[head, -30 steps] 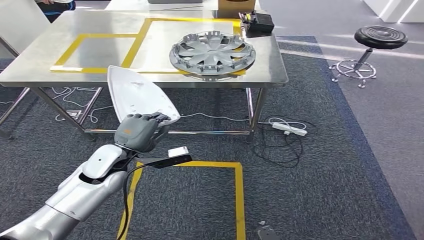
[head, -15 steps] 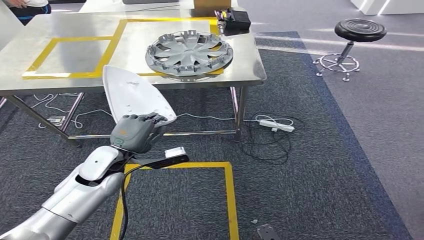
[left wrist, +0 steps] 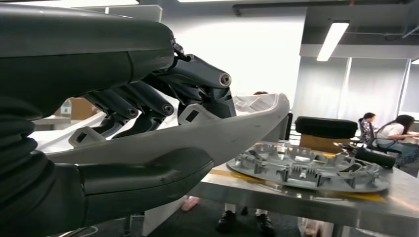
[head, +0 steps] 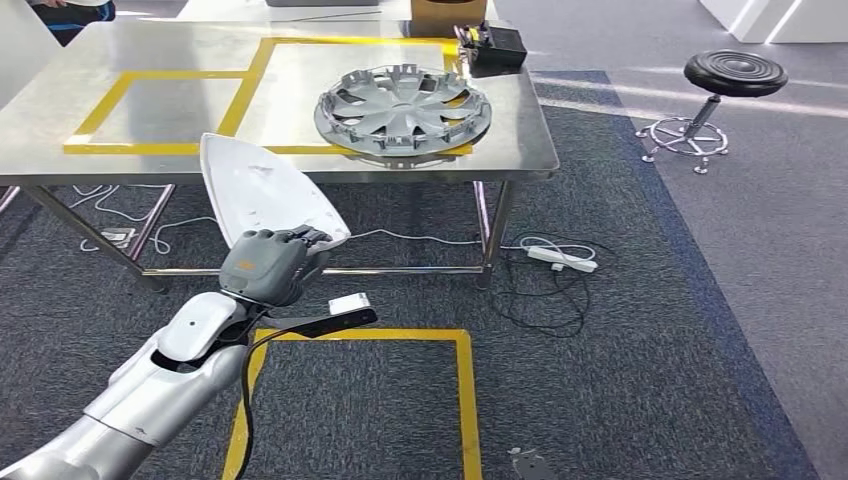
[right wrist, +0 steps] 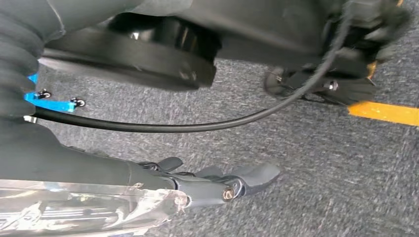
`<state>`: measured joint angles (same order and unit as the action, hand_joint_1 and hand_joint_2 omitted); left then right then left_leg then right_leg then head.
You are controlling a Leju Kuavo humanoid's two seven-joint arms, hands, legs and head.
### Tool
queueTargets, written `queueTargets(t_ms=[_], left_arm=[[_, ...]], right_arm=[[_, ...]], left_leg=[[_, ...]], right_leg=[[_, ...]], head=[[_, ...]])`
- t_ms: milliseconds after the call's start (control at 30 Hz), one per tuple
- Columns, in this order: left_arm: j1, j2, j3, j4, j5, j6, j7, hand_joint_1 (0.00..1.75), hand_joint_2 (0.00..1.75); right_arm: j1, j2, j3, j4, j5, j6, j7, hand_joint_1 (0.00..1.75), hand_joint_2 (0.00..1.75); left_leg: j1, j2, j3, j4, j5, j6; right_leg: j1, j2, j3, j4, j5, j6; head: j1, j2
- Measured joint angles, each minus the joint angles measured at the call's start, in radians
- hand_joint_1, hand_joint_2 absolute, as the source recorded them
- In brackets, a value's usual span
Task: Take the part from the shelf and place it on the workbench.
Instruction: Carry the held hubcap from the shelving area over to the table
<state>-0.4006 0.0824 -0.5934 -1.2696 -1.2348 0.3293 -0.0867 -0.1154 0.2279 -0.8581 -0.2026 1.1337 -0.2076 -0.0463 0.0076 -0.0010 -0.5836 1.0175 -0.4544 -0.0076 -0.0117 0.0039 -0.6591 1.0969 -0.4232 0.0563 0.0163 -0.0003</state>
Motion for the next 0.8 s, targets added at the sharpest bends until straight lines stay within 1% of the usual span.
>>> queueTargets(t_ms=[33,67,133,167,200,233,300,333,367,400,467,500,533,567,600,667,700,733,767,800], left_arm=[[0.0,0.0,0.0,0.0,0.0,0.0,0.0,1.75,1.75],[0.0,0.0,0.0,0.0,0.0,0.0,0.0,1.75,1.75],[0.0,0.0,0.0,0.0,0.0,0.0,0.0,1.75,1.75],[-0.001,0.0,0.0,-0.001,0.0,0.001,0.0,1.75,1.75],[-0.001,0.0,0.001,-0.001,0.0,0.001,0.0,1.75,1.75],[-0.001,0.0,0.001,-0.001,0.0,0.001,0.0,1.75,1.75],[0.002,0.0,0.001,-0.001,0.0,0.001,0.001,1.75,1.75],[0.004,0.0,0.001,-0.001,0.0,0.001,0.001,1.75,1.75],[0.007,0.0,0.001,-0.001,0.0,0.001,0.002,1.75,1.75],[0.008,0.0,0.001,-0.001,0.0,0.001,0.002,1.75,1.75],[0.008,0.0,0.002,-0.001,0.0,0.001,0.002,1.75,1.75],[0.007,0.0,0.002,-0.001,0.0,0.001,0.002,1.75,1.75],[0.007,0.0,0.002,-0.001,0.0,0.001,0.002,1.75,1.75],[0.007,0.0,0.002,-0.001,0.0,0.001,0.002,1.75,1.75],[0.007,0.001,0.002,-0.001,0.0,0.001,0.002,1.75,1.75],[0.008,0.001,0.002,-0.002,0.0,0.001,0.003,1.75,1.75],[0.008,0.001,0.003,-0.002,0.0,0.001,0.003,1.75,1.75],[0.007,0.001,0.003,-0.002,0.0,0.001,0.003,1.75,1.75],[0.007,0.001,0.003,-0.002,0.0,0.001,0.003,1.75,1.75],[0.007,0.001,0.003,-0.002,0.0,0.001,0.003,1.75,1.75]], right_arm=[[0.001,0.0,0.0,0.0,0.0,0.0,0.0,0.0,1.75],[0.002,0.0,0.0,0.0,0.0,0.001,0.0,0.0,1.75],[0.004,0.0,0.0,0.0,0.0,0.001,0.0,0.0,1.75],[0.005,-0.001,0.0,0.0,0.0,0.0,0.0,0.0,1.75],[0.006,-0.001,0.0,0.0,0.0,0.0,0.0,0.0,1.75],[0.006,-0.001,0.0,0.0,0.001,0.0,0.0,0.0,1.75],[0.006,-0.001,0.0,0.0,0.001,0.0,0.0,0.0,1.75],[0.008,-0.001,0.0,0.0,0.0,0.0,0.0,0.0,1.75],[0.009,-0.001,0.0,0.0,0.0,0.0,0.0,0.0,1.75],[0.01,-0.001,0.0,0.0,0.001,0.0,0.0,0.0,1.75],[0.01,-0.001,0.0,0.0,0.001,0.0,0.0,0.0,1.75],[0.01,-0.001,0.0,0.0,0.001,0.0,0.0,0.0,1.75],[0.01,-0.001,0.0,0.0,0.001,0.0,0.0,0.0,1.75],[0.009,-0.001,0.0,0.0,0.0,0.0,0.0,0.0,1.75],[0.009,-0.001,0.0,0.0,0.0,0.0,0.0,0.0,1.75],[0.01,-0.001,0.0,0.0,0.0,0.0,0.0,0.0,1.75],[0.01,-0.001,0.0,0.0,0.0,0.0,0.0,0.0,1.75],[0.01,-0.001,0.0,0.0,0.0,0.0,0.0,0.0,1.75],[0.01,-0.001,0.0,0.0,0.001,0.0,0.0,0.0,1.75],[0.01,-0.001,0.001,0.0,0.001,0.0,0.0,0.0,1.75]], left_leg=[[-0.002,0.0,0.002,0.0,-0.002,-0.005],[-0.003,0.0,0.002,-0.001,-0.003,-0.01],[-0.001,0.002,0.004,-0.005,-0.005,-0.021],[0.0,0.002,0.002,0.002,-0.012,-0.027],[0.001,0.002,-0.009,0.027,-0.027,-0.032],[0.002,0.002,-0.032,0.073,-0.05,-0.037],[0.003,0.001,-0.104,0.203,-0.101,-0.043],[0.004,0.001,-0.135,0.25,-0.11,-0.045],[0.005,0.001,-0.151,0.266,-0.1,-0.046],[0.006,0.001,-0.147,0.245,-0.07,-0.047],[0.01,0.001,-0.1,0.126,0.013,-0.049],[0.011,0.0,-0.073,0.064,0.037,-0.047],[0.011,0.0,-0.055,0.022,0.047,-0.044],[0.01,-0.002,-0.047,0.003,0.043,-0.038],[0.008,-0.002,-0.044,-0.003,0.037,-0.029],[0.009,-0.002,-0.042,-0.003,0.034,-0.013],[0.01,-0.002,-0.039,-0.004,0.033,-0.006],[0.01,-0.002,-0.036,-0.005,0.031,0.0],[0.01,-0.002,-0.033,-0.005,0.029,0.005],[0.009,-0.002,-0.032,-0.005,0.028,0.007]], right_leg=[[0.001,-0.001,0.015,-0.03,0.003,-0.005],[0.004,0.001,0.02,-0.037,-0.003,-0.01],[0.003,0.005,0.023,-0.045,-0.004,-0.023],[0.002,0.006,0.026,-0.049,-0.004,-0.028],[-0.001,0.007,0.031,-0.054,-0.004,-0.034],[-0.003,0.007,0.036,-0.058,-0.005,-0.038],[-0.003,0.006,0.041,-0.06,-0.01,-0.044],[-0.003,0.007,0.043,-0.06,-0.012,-0.045],[-0.004,0.008,0.047,-0.06,-0.015,-0.045],[-0.005,0.009,0.051,-0.06,-0.018,-0.043],[-0.007,0.014,0.062,-0.059,-0.026,-0.034],[-0.006,0.016,0.065,-0.057,-0.031,-0.028],[-0.005,0.018,0.067,-0.058,-0.034,-0.021],[-0.003,0.019,0.067,-0.059,-0.036,-0.016],[-0.003,0.019,0.068,-0.062,-0.036,-0.01],[-0.004,0.015,0.069,-0.06,-0.042,0.0],[-0.004,0.011,0.059,-0.038,-0.055,0.004],[-0.004,0.008,0.04,0.001,-0.075,0.006],[-0.004,0.005,0.02,0.04,-0.094,0.007],[-0.004,0.005,0.005,0.07,-0.108,0.007]], head=[[-0.001,0.0],[-0.002,0.0],[-0.002,0.0],[-0.004,0.0],[-0.006,0.0],[-0.009,0.0],[-0.012,0.0],[-0.012,0.0],[-0.012,0.0],[-0.012,0.0],[-0.013,0.0],[-0.016,0.0],[-0.016,0.0],[-0.017,0.0],[-0.016,0.0],[-0.013,0.0],[-0.01,0.0],[-0.007,0.0],[-0.004,0.0],[-0.003,0.0]])
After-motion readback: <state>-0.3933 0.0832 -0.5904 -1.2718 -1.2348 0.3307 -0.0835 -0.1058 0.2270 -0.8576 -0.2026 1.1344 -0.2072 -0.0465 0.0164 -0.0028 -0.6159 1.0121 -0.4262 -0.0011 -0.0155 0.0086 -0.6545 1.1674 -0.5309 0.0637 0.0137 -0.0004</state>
